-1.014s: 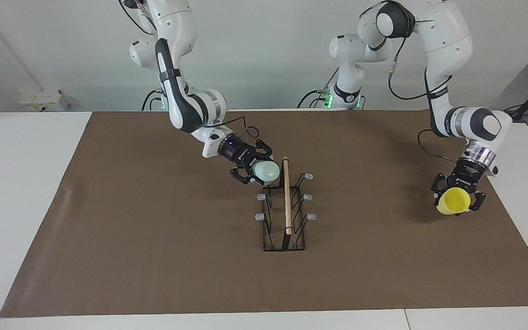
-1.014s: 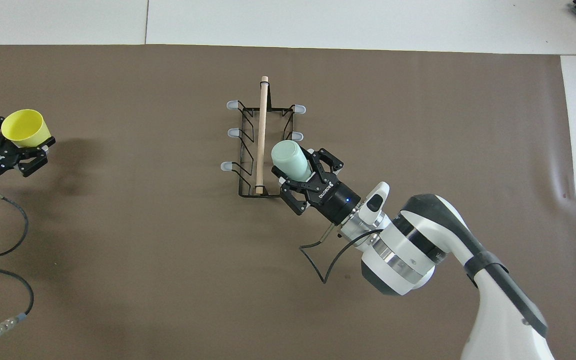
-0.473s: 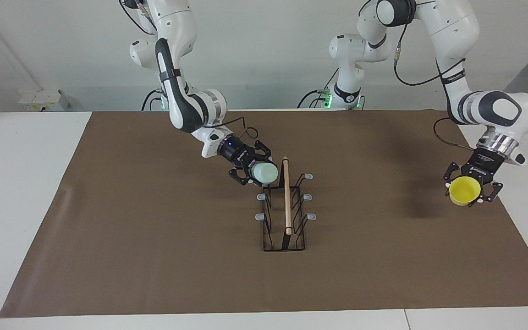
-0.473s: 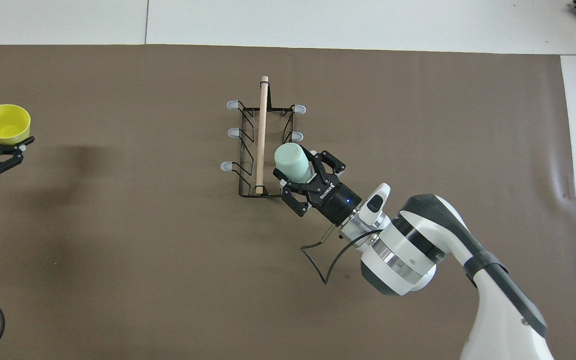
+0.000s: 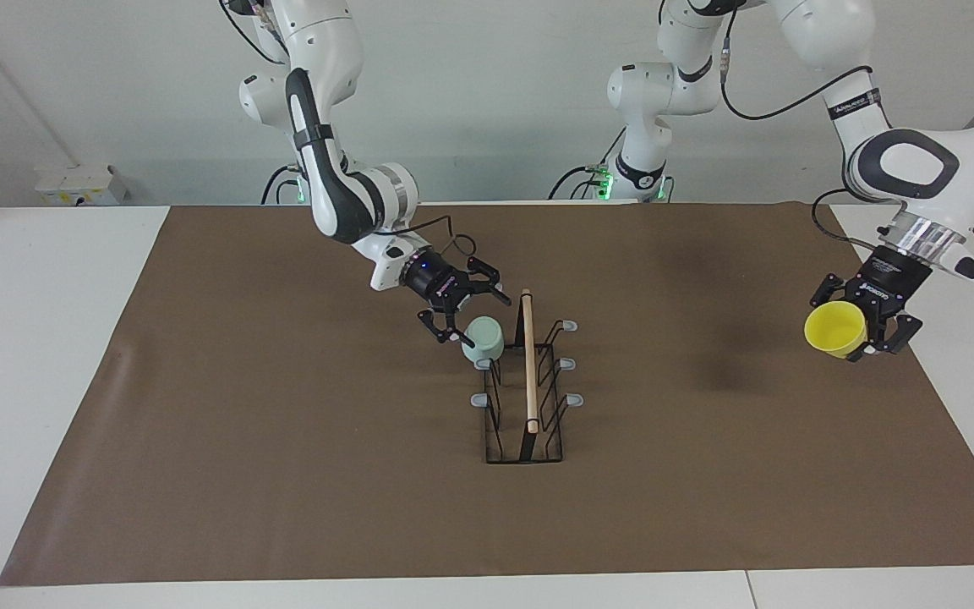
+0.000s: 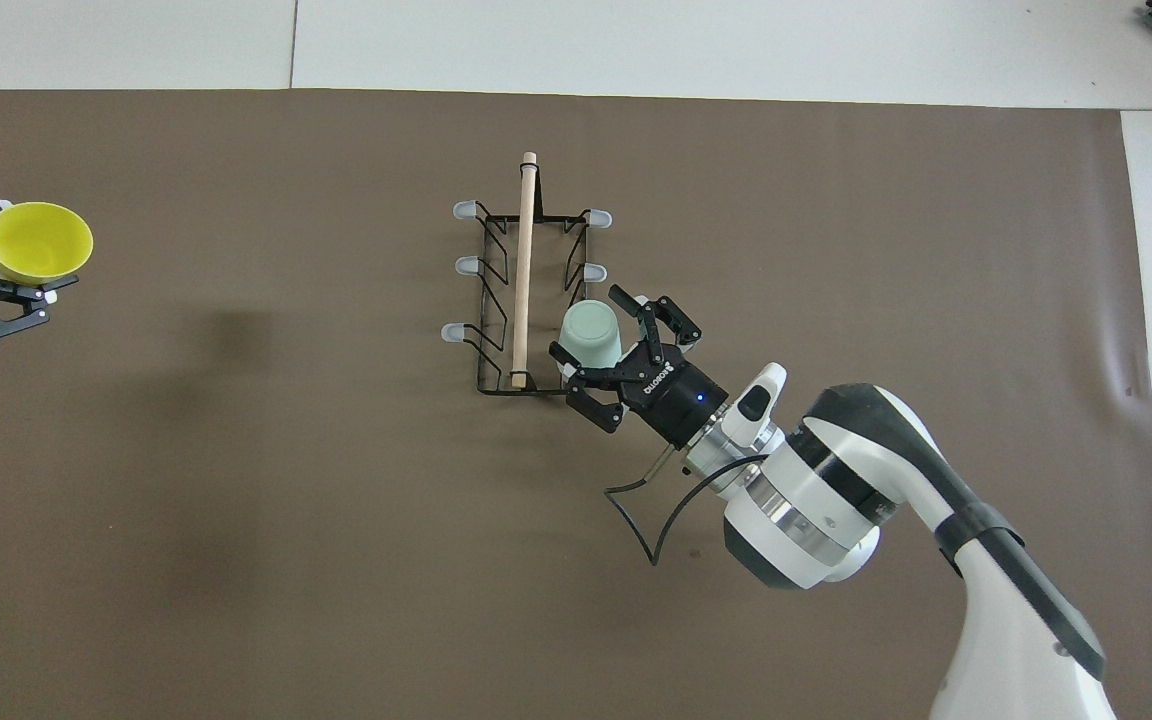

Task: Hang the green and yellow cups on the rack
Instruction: 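Open and withdraw the right gripper while the left gripper lifts the yellow cup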

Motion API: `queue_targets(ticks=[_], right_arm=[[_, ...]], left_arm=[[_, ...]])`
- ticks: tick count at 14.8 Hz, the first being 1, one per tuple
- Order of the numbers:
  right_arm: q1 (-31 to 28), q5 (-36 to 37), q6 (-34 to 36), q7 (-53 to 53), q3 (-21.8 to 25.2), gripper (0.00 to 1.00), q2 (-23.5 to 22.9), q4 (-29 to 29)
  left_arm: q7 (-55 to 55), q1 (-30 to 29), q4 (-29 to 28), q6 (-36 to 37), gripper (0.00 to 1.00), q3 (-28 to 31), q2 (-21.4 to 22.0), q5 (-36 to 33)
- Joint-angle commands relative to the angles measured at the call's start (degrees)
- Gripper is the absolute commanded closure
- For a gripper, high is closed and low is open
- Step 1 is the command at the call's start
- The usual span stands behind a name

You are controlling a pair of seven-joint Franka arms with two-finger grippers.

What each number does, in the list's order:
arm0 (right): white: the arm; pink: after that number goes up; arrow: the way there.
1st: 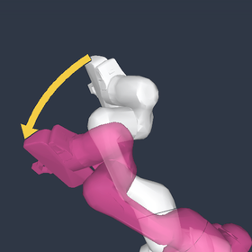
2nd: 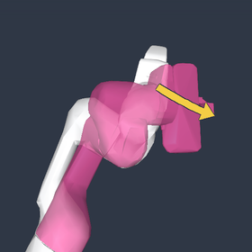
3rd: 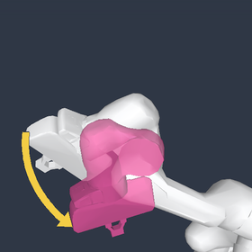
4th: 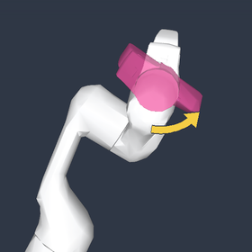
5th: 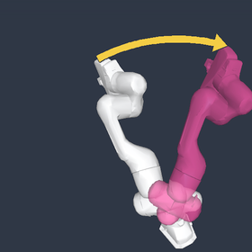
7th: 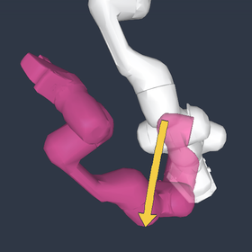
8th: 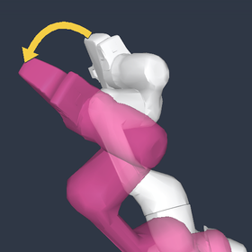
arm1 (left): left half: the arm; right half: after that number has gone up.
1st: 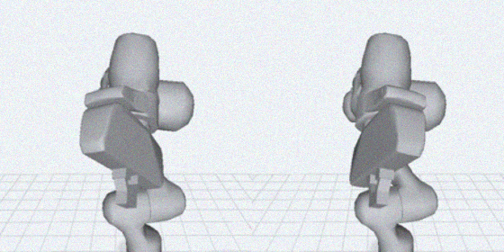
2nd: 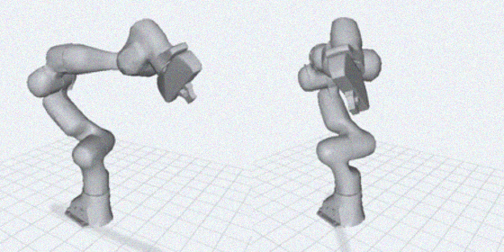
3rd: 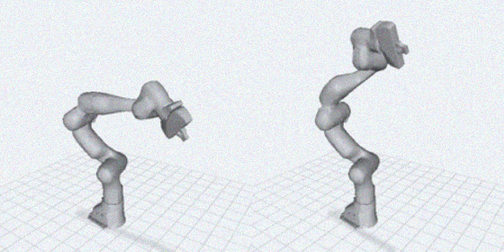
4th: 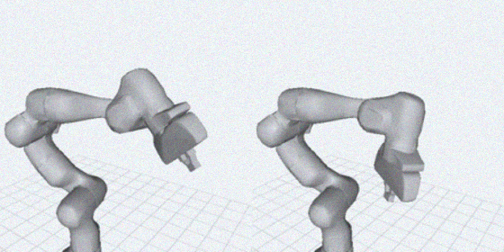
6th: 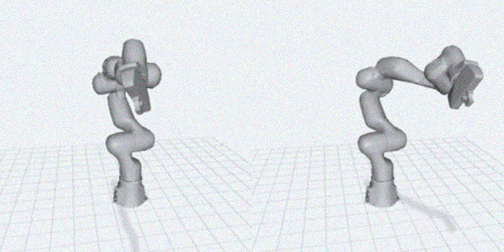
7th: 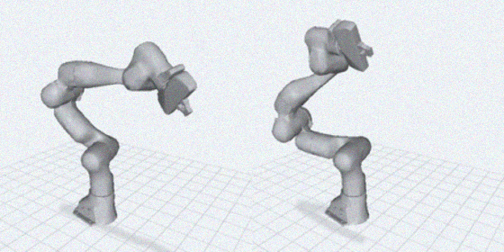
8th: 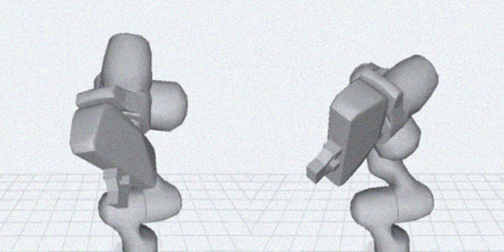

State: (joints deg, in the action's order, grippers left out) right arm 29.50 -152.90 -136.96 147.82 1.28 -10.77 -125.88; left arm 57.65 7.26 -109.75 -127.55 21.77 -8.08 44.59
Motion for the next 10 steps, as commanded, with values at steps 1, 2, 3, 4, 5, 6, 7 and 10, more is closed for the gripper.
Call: queue_targets(ticks=[1, 2, 3, 4, 5, 6, 7, 10], right_arm=[[-2.2, -5.1, -9.5, 5.0, -0.7, 0.0, 3.8, 2.0], [-3.5, -1.9, -11.5, 4.8, -0.7, 0.0, 4.3, 2.8], [-4.7, 1.3, -12.7, 4.1, -0.7, 0.0, 4.6, 3.7], [-5.7, 4.0, -13.2, 2.7, -0.7, 0.0, 4.7, 4.1], [-6.4, 6.6, -13.5, 0.9, -0.7, 0.0, 4.7, 4.2], [-7.4, 10.3, -13.9, -0.2, -0.6, 0.0, 4.7, 4.8], [-8.9, 14.3, -13.9, -0.9, -0.6, 0.0, 4.7, 5.2], [-12.4, 27.9, -13.6, -8.4, -0.5, 0.0, 4.9, 6.3]], left_arm=[[6.7, 0.2, -1.2, -1.7, 1.0, -5.3, 3.7, -11.5], [8.9, 0.1, -1.2, -1.9, 1.0, -7.0, 4.5, -14.4], [11.1, 0.1, -1.3, -1.9, 1.0, -8.6, 5.3, -18.3], [13.1, 0.1, -1.8, -1.9, 1.0, -10.1, 6.3, -22.4], [15.5, 0.1, -1.8, -1.9, 1.0, -11.5, 6.8, -25.9], [17.9, 0.1, -1.5, -1.9, 1.0, -13.1, 6.8, -29.4], [20.3, 0.1, -1.4, -2.0, 1.0, -14.6, 6.9, -33.3], [28.2, -0.1, -1.6, -2.1, 1.0, -20.3, 6.9, -45.9]])
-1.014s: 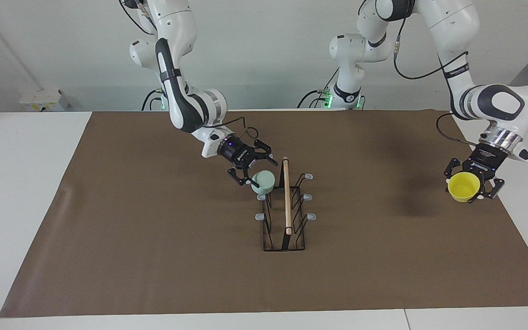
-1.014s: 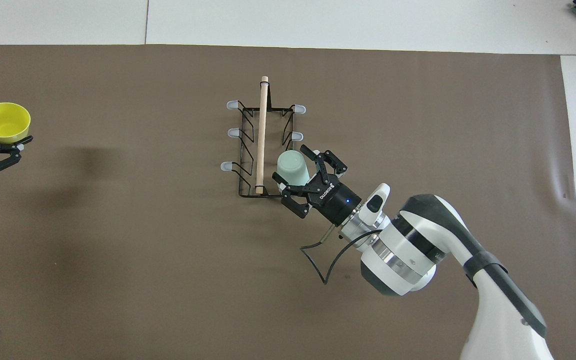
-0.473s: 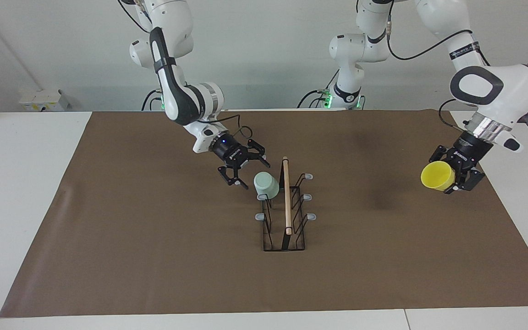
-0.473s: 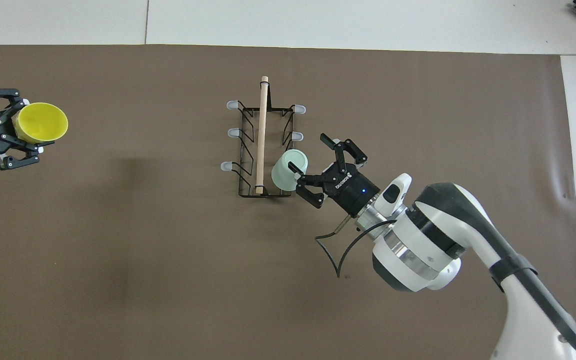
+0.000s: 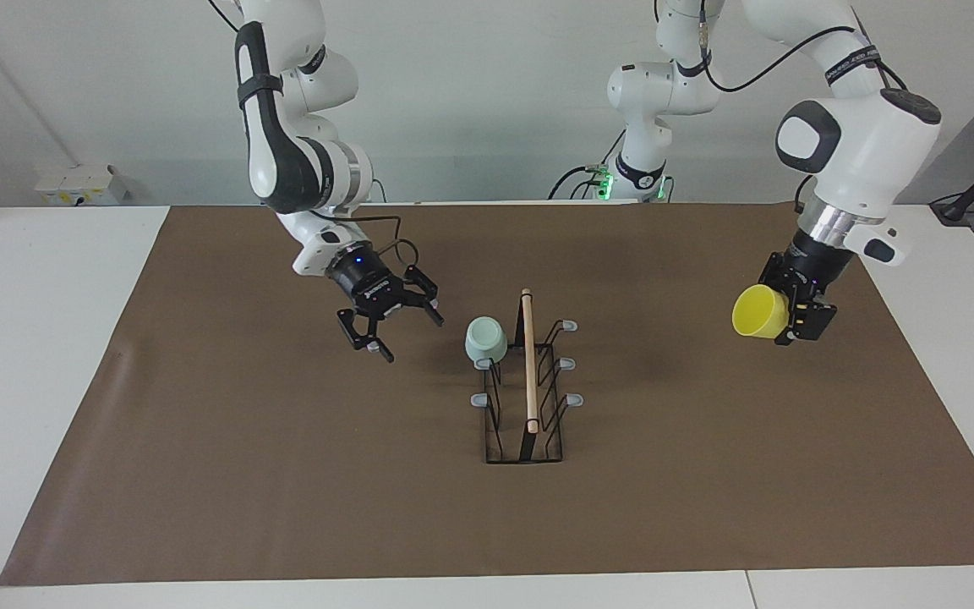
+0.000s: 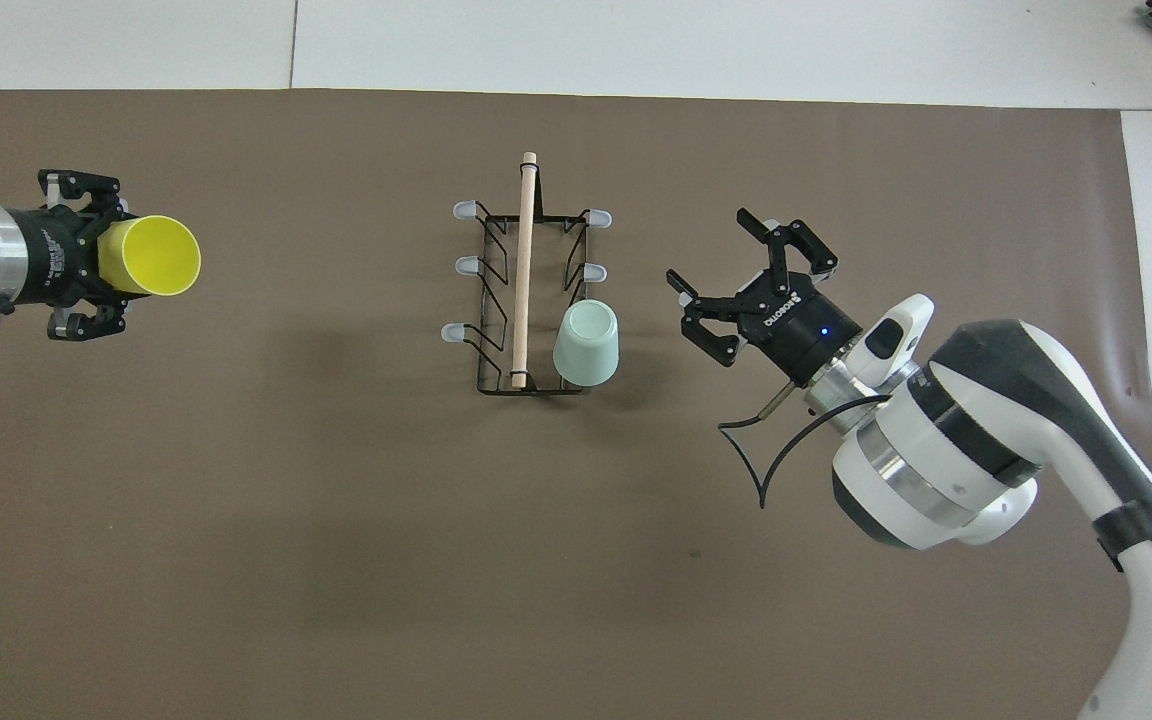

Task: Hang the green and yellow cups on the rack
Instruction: 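Open and withdraw the right gripper while the left gripper lifts the yellow cup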

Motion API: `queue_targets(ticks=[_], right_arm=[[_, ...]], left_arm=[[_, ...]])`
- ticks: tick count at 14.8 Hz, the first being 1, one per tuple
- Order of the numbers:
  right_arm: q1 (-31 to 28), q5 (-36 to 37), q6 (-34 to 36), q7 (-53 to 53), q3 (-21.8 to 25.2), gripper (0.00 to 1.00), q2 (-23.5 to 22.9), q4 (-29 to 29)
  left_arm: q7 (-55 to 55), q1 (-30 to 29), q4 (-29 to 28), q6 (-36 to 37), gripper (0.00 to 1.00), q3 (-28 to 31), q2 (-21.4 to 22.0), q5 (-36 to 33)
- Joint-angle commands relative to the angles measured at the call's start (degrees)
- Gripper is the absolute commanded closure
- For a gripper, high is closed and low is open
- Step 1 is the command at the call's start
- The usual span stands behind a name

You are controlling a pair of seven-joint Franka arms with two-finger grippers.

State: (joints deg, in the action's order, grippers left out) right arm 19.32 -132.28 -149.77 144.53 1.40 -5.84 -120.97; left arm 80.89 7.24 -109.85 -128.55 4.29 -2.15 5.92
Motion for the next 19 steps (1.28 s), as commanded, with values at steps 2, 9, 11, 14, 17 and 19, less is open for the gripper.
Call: queue_targets(ticks=[2, 9, 11, 14, 17, 19], right_arm=[[-4.5, 16.5, -0.5, -10.8, -0.5, 0.0, -0.1, 2.4], [-9.4, 40.6, -0.2, -29.0, -0.3, 0.0, 2.6, 3.1], [-10.8, 45.5, 0.1, -33.0, -0.3, 0.0, 3.1, 3.0], [-13.2, 56.7, 3.4, -39.8, 0.0, 0.0, 3.7, 3.3], [-17.7, 73.1, 11.1, -50.0, 0.4, 0.0, 4.3, 5.5], [-20.2, 83.0, 15.7, -56.7, 0.4, 0.0, 4.3, 8.2]], left_arm=[[9.5, -0.1, -1.6, -1.3, 1.0, -6.1, 1.1, -16.0], [18.8, 0.0, -1.8, 2.9, 1.0, -15.7, 1.3, -35.3], [23.4, 0.0, -1.8, 5.1, 1.0, -18.7, 0.9, -41.4], [30.6, 0.1, -1.8, 9.1, 1.0, -23.7, -0.2, -50.5], [31.2, 0.4, -1.8, 9.6, 1.0, -26.9, -0.2, -54.4], [31.3, 0.5, -1.8, 12.6, 1.0, -29.1, -0.5, -56.6]])
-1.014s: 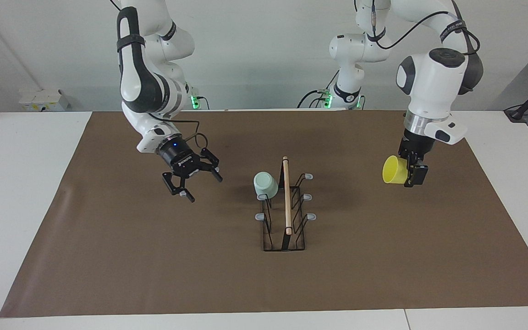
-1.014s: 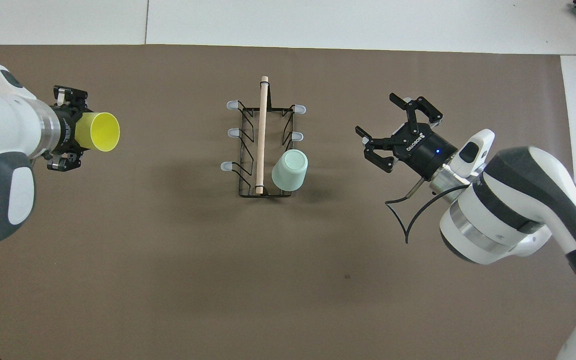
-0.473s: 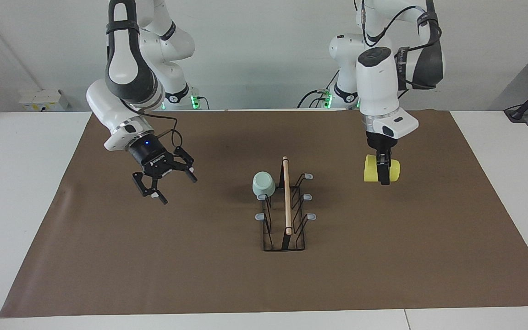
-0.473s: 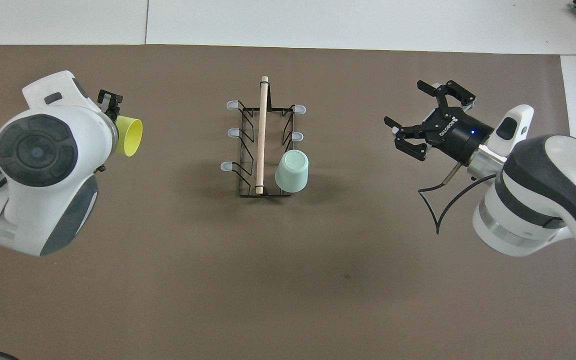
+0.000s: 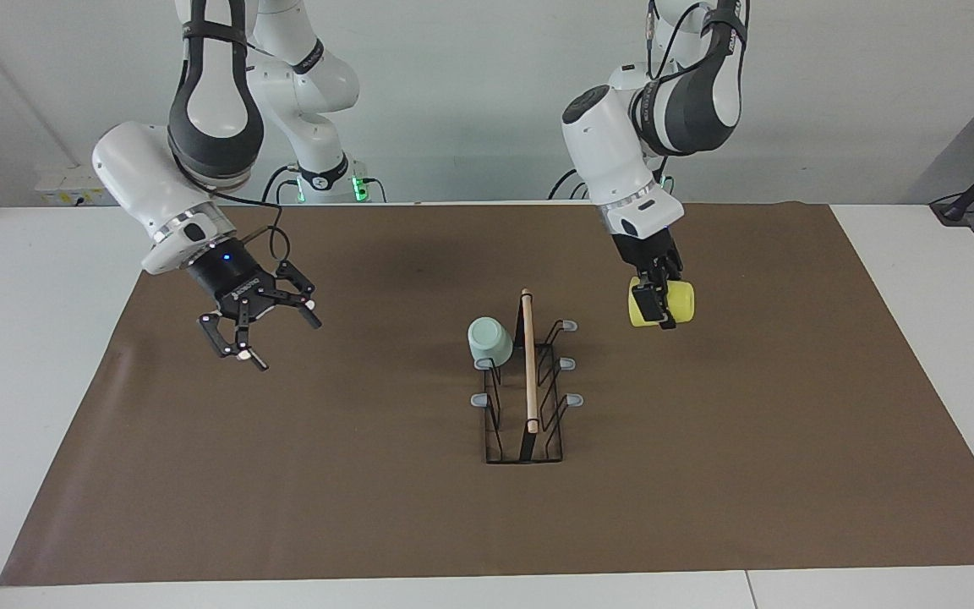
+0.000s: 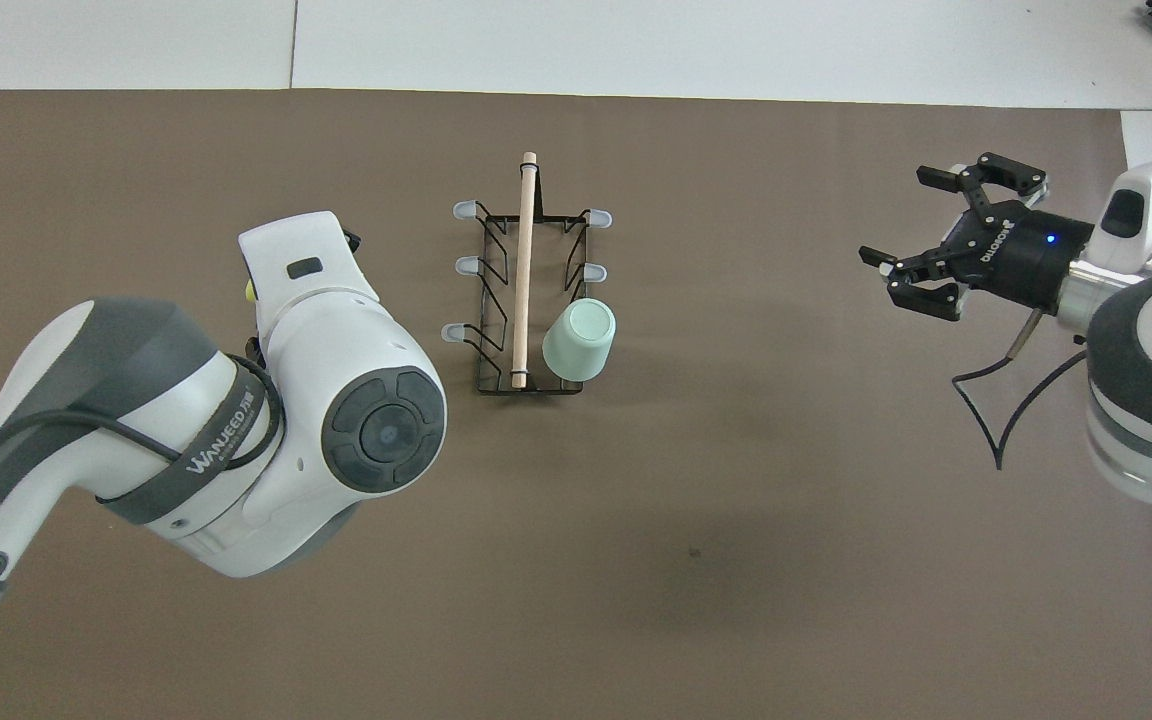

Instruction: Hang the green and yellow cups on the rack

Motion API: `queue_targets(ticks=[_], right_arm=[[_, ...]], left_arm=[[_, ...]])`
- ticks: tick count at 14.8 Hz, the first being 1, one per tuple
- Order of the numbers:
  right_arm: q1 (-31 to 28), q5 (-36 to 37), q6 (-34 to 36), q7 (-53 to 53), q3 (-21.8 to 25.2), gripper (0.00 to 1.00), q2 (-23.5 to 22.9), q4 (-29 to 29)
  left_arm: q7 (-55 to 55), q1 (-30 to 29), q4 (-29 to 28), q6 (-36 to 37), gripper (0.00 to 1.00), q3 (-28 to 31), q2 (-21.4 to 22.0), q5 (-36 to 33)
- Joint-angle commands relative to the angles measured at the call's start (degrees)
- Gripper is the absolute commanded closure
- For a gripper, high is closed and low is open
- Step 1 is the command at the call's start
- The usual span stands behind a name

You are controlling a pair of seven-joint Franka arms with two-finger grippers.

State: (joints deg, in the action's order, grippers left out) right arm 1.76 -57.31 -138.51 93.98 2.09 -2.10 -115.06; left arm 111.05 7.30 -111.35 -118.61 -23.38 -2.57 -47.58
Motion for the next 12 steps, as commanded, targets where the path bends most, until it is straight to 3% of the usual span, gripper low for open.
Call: queue_targets(ticks=[1, 6, 12], right_arm=[[-3.6, 13.0, 6.3, -10.2, -0.2, 0.0, 0.5, 3.8], [-4.1, 38.5, 15.0, -30.8, -0.3, 0.0, 0.9, 9.8], [-3.2, 57.6, 19.2, -59.4, -1.1, 0.0, 3.1, 10.3]], left_arm=[[1.7, 0.5, -0.3, 3.2, 1.0, -2.5, -0.3, -5.5], [7.4, 1.1, -0.3, 8.1, 1.0, -7.5, -4.1, -17.2], [16.7, 4.1, 0.1, 13.2, 1.0, -11.6, -10.3, -30.6]])
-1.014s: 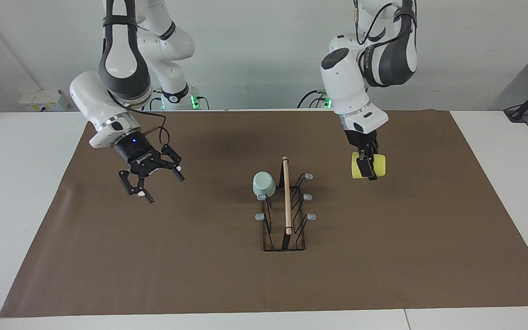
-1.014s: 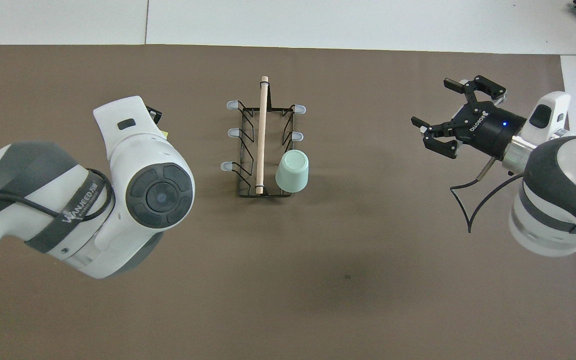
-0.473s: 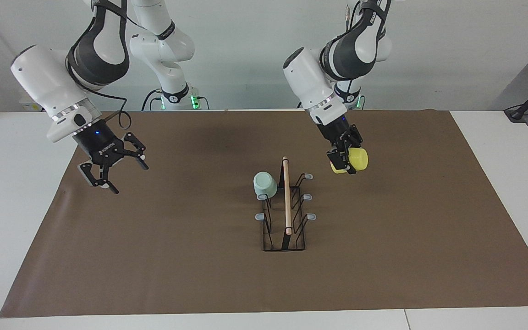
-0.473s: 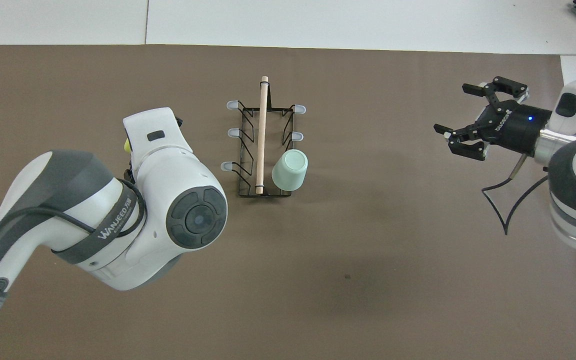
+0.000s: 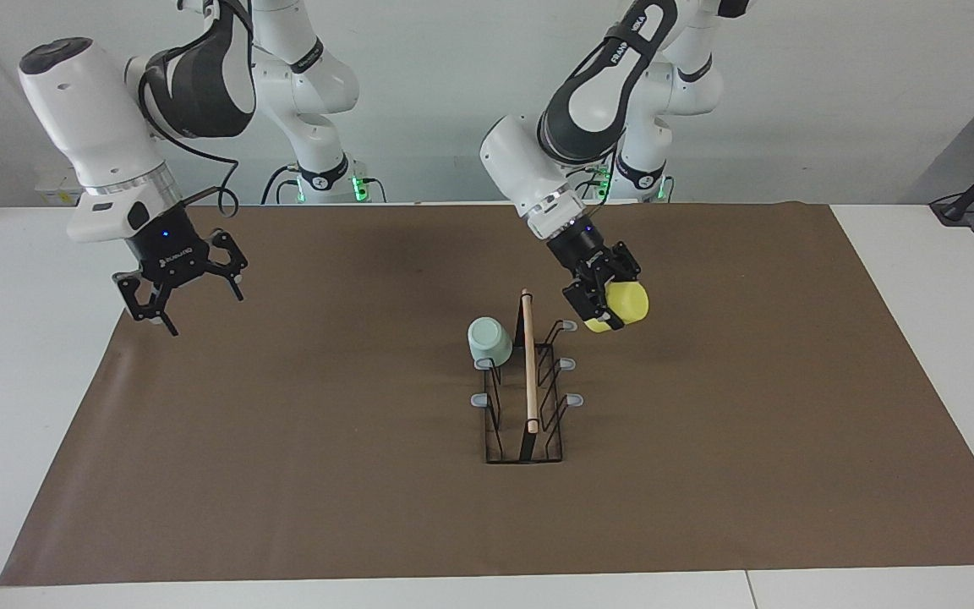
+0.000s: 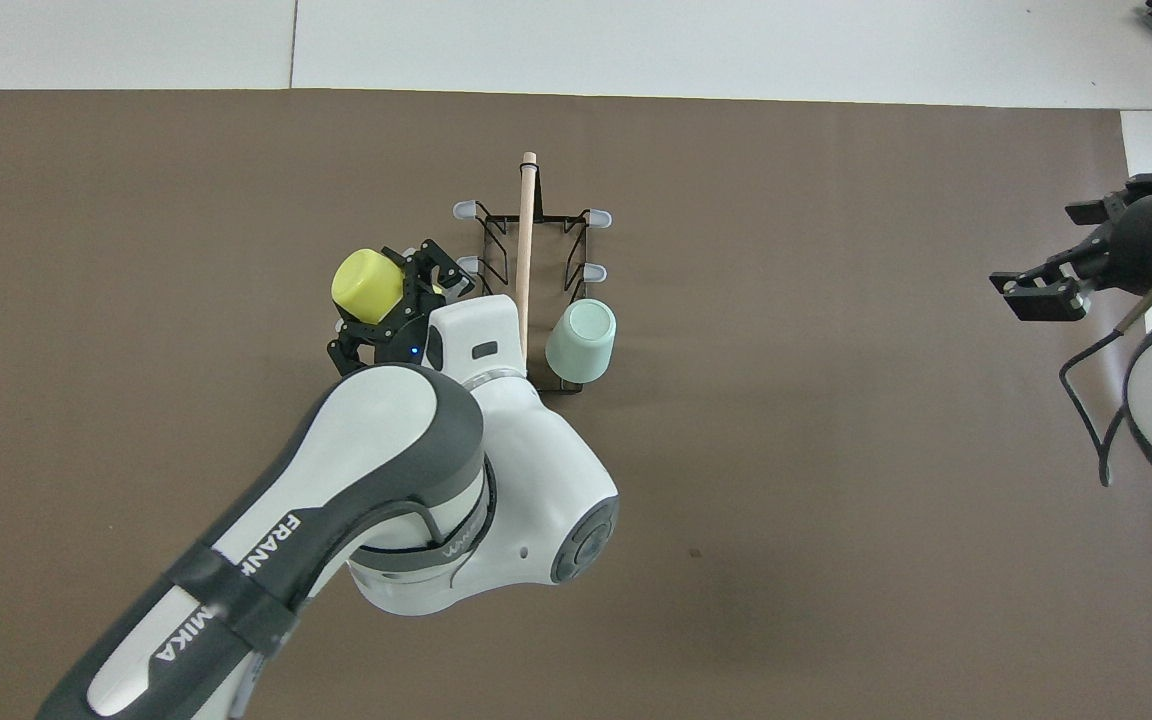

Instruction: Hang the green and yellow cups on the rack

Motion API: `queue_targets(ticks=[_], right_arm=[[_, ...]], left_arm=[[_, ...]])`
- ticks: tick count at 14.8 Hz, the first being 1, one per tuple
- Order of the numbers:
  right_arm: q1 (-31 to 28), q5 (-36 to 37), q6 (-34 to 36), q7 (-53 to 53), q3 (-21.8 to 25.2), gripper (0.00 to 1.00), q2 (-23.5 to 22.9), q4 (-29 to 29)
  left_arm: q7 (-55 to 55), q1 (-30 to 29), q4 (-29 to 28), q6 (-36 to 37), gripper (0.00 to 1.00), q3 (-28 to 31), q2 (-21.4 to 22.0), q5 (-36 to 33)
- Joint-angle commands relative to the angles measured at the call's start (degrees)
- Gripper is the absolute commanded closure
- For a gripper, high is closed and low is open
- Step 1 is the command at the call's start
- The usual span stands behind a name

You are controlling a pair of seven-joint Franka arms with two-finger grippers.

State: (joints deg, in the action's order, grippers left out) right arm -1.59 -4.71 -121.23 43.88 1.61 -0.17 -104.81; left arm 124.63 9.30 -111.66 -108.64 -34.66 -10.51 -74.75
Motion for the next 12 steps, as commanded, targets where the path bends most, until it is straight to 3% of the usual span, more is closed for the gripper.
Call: queue_targets(ticks=[1, 5, 12], right_arm=[[0.3, 5.8, 4.0, -15.0, -0.9, 0.0, 1.2, 0.0], [1.9, 6.0, 13.2, -34.1, -1.1, 0.0, 2.4, 2.7], [1.9, 5.8, 32.3, -43.4, -0.9, 0.0, 1.8, 13.4]], left_arm=[[5.0, 2.8, 0.0, 4.7, 1.0, -0.4, -3.5, -5.9], [6.4, 4.8, -0.8, 7.6, 1.0, -1.6, -5.0, -7.4], [6.9, 6.1, -4.3, 8.2, 1.0, -1.7, -5.4, -7.4]])
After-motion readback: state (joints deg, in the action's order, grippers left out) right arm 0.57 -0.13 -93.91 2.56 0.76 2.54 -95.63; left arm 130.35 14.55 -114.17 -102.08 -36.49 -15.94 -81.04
